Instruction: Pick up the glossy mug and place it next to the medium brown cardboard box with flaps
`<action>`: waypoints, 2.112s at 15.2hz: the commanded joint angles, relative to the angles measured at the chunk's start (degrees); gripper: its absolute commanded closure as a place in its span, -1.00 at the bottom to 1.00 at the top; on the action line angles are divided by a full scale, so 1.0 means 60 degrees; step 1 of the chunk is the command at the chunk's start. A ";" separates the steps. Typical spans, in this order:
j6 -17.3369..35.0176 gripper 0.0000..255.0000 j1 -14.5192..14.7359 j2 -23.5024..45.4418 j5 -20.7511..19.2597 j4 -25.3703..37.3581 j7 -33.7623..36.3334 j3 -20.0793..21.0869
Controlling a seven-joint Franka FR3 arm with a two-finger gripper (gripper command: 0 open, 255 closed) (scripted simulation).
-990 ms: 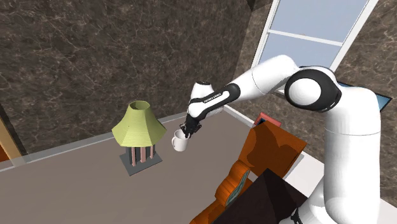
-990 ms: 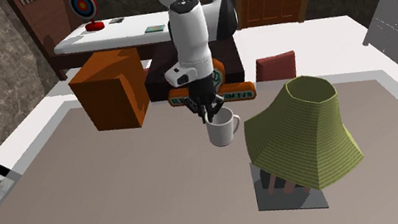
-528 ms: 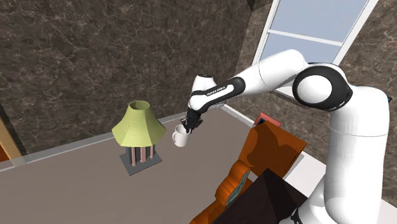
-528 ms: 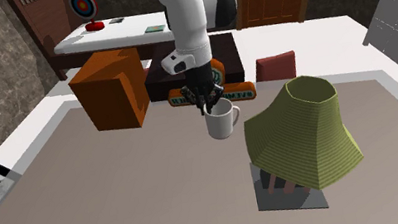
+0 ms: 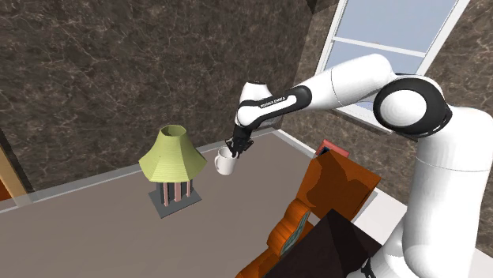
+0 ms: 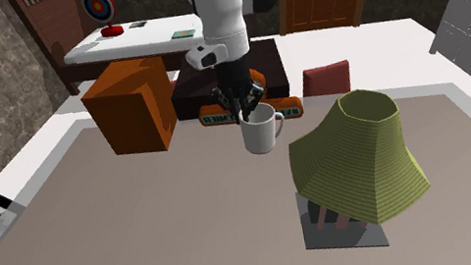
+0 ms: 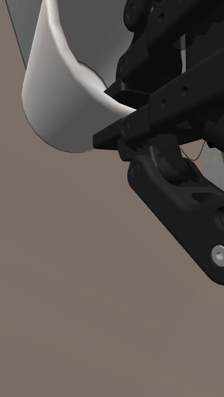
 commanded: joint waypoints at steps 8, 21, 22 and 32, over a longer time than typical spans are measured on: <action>-0.0985 1.00 0.0003 -0.0553 -0.0043 0.0433 0.0060 -0.0016; -0.2476 1.00 0.0001 -0.1099 -0.0091 0.1380 0.0139 -0.0029; -0.2594 1.00 0.0001 -0.1128 -0.0094 0.1469 0.0145 -0.0029; -0.2508 1.00 -0.0457 -0.3048 -0.0024 -0.0577 -0.0681 -0.0361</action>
